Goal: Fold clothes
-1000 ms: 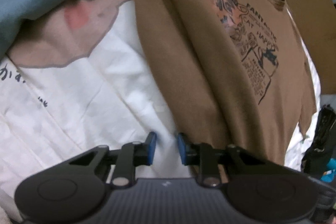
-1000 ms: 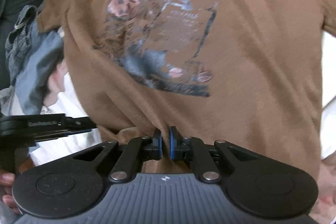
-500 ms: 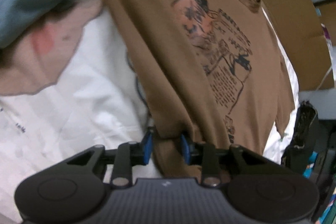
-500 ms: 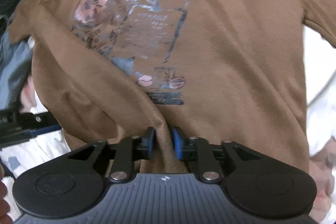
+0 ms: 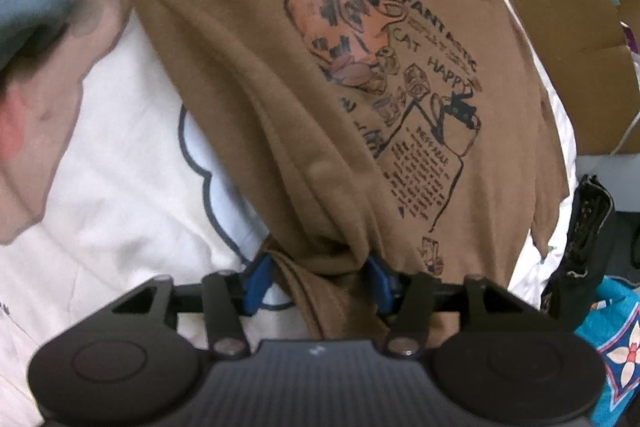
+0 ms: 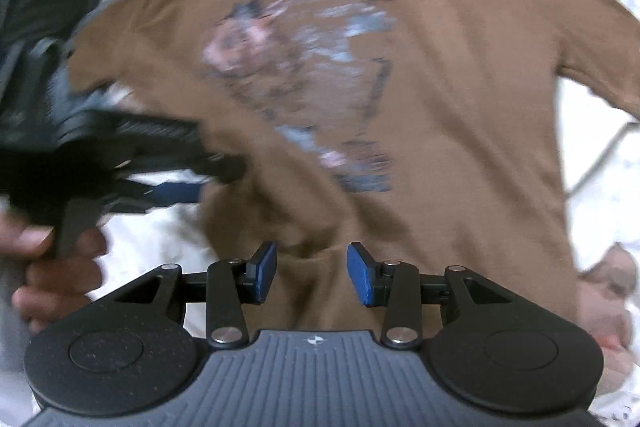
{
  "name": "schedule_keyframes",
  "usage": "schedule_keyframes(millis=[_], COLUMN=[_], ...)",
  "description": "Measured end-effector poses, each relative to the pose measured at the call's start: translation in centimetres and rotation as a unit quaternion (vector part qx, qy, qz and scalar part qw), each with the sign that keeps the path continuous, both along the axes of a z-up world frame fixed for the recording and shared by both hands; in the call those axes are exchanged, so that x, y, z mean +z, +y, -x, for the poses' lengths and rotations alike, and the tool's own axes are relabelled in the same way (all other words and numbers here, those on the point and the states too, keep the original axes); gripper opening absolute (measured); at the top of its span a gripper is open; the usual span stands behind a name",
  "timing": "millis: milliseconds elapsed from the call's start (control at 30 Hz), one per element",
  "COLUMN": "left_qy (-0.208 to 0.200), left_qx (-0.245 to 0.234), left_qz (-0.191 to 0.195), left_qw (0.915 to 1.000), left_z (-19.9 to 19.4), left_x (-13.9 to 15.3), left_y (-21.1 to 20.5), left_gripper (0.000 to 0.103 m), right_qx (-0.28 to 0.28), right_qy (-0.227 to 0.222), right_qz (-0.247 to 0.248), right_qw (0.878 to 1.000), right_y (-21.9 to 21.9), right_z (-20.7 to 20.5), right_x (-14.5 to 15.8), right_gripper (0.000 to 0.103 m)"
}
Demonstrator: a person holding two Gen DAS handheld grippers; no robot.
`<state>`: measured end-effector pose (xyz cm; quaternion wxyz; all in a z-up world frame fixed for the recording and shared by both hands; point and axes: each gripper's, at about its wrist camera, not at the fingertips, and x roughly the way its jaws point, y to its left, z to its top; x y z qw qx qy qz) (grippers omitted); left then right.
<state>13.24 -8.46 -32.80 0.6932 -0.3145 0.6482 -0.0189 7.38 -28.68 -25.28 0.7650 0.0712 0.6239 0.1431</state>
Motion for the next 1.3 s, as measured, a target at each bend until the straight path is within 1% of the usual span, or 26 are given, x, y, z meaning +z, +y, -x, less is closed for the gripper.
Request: schedule_keyframes(millis=[67,133,167,233,267,300,367,400,533,600,667,767,867,1000,1100,1167,1200,1300], left_qy=[0.011,0.017,0.021,0.024,0.025,0.025,0.024,0.019,0.001,-0.011,-0.014,-0.012,-0.009,0.004,0.033,0.057,0.061,0.044], left_qx=[0.011,0.035,0.048,0.078,0.092,0.105,0.126,0.13,0.143,0.149,0.157,0.182,0.211,0.249,0.264,0.255,0.244,0.22], left_qz=[0.004,0.016,0.023,0.047,0.058,0.061,0.061,0.056,0.037,0.02,0.001,-0.016,-0.034,-0.073,-0.08,-0.089,-0.102,-0.131], left_qw=[0.9999,0.9991,0.9984,0.9956,0.9938,0.9922,0.99,0.9897,0.989,0.9885,0.9875,0.9831,0.9769,0.9658,0.9606,0.9612,0.9624,0.9656], left_z=[0.4,0.9,1.2,2.1,2.5,2.9,3.6,4.0,6.0,7.3,8.7,10.9,12.9,15.4,17.3,18.1,18.3,18.9], left_x=[-0.3,-0.5,-0.6,-0.9,-1.0,-1.0,-0.7,-0.2,2.7,4.8,6.6,8.3,9.6,10.1,8.9,8.2,8.3,9.5], left_y=[0.3,0.5,0.7,0.9,1.0,1.2,1.5,1.6,1.8,2.1,2.5,3.3,3.9,4.7,4.9,4.9,4.8,5.0], left_gripper=[0.064,0.064,0.061,0.044,0.026,0.02,0.015,0.013,0.011,0.01,0.01,0.009,0.008,0.007,0.008,0.01,0.012,0.017], right_qx=[0.011,0.012,0.011,0.009,0.006,0.004,0.001,0.002,0.005,0.009,0.018,0.037,0.062,0.094,0.114,0.12,0.123,0.12], right_qy=[0.012,0.022,0.024,0.028,0.031,0.035,0.039,0.04,0.046,0.051,0.054,0.059,0.065,0.066,0.064,0.065,0.066,0.065], right_qz=[-0.009,-0.011,-0.01,-0.009,-0.01,-0.012,-0.01,-0.009,-0.002,0.001,0.005,0.012,0.023,0.033,0.04,0.044,0.045,0.054], right_qw=[1.0,1.0,1.0,1.0,0.999,0.999,0.999,0.999,0.999,0.999,0.998,0.998,0.996,0.993,0.991,0.99,0.989,0.989], right_y=[1.0,1.6,1.6,1.7,1.5,1.4,0.9,0.7,0.3,0.4,0.8,1.5,2.2,2.9,3.3,3.3,3.3,2.8], right_z=[0.0,0.2,0.2,0.3,0.4,0.4,0.7,0.8,1.5,1.7,2.1,2.7,3.4,4.2,4.8,5.3,5.6,6.4], right_x=[-0.6,-1.1,-1.2,-1.4,-1.5,-1.6,-1.5,-1.4,-0.9,-0.6,-0.2,0.5,1.0,1.8,1.9,1.6,1.4,0.9], right_gripper=[0.046,0.046,0.046,0.046,0.046,0.046,0.046,0.046,0.046,0.046,0.046,0.046,0.046,0.046,0.046,0.046,0.046,0.046])
